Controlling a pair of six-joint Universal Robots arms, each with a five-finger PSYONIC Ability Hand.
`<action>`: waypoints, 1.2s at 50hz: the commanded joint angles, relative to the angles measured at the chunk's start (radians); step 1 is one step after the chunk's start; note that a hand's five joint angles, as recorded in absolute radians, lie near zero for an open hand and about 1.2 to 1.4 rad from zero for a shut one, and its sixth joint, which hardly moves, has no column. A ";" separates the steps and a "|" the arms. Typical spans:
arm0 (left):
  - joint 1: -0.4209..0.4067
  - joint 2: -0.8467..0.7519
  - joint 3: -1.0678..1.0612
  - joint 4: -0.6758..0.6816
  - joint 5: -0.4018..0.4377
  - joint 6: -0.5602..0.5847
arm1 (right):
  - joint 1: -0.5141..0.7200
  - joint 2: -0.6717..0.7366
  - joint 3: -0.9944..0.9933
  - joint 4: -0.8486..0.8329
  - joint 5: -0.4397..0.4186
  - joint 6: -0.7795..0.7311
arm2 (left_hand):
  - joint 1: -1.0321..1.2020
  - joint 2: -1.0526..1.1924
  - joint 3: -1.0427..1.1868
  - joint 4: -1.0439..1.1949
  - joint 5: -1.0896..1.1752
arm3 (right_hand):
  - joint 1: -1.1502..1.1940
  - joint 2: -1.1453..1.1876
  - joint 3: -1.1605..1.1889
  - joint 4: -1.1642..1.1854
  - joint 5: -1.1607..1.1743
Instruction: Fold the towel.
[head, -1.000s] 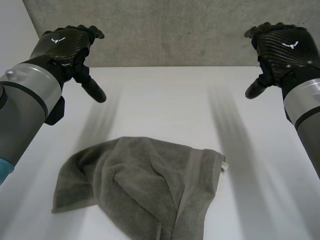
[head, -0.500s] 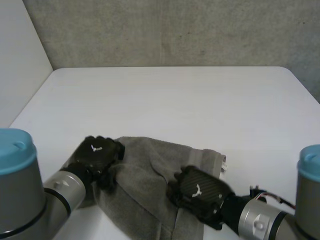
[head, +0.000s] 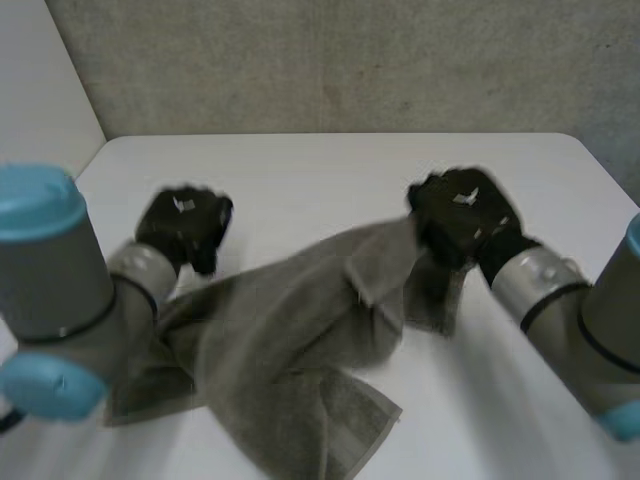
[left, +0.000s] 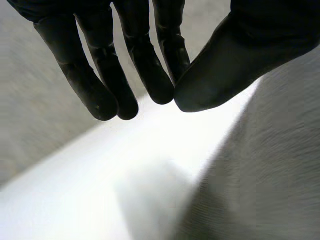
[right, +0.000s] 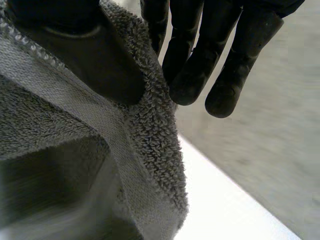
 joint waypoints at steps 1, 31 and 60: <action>0.034 -0.127 0.224 0.010 -0.002 0.056 | 0.014 0.151 -0.125 0.089 0.228 -0.087 | -0.007 -0.105 -0.133 -0.109 -0.241 | 0.096 0.127 0.072 0.069 0.075; -0.253 0.106 -0.308 -0.040 -0.041 -0.017 | -0.012 -0.051 0.174 0.141 -0.145 -0.491 | -1.090 -1.188 -1.216 -1.192 -1.324 | -1.126 -1.095 -1.149 -1.153 -1.147; -0.322 -0.103 -0.177 -0.028 -0.182 -0.075 | -0.018 0.159 0.165 0.125 -0.120 -0.681 | -0.145 -0.243 -0.272 -0.248 -0.380 | 0.095 0.126 0.071 0.068 0.074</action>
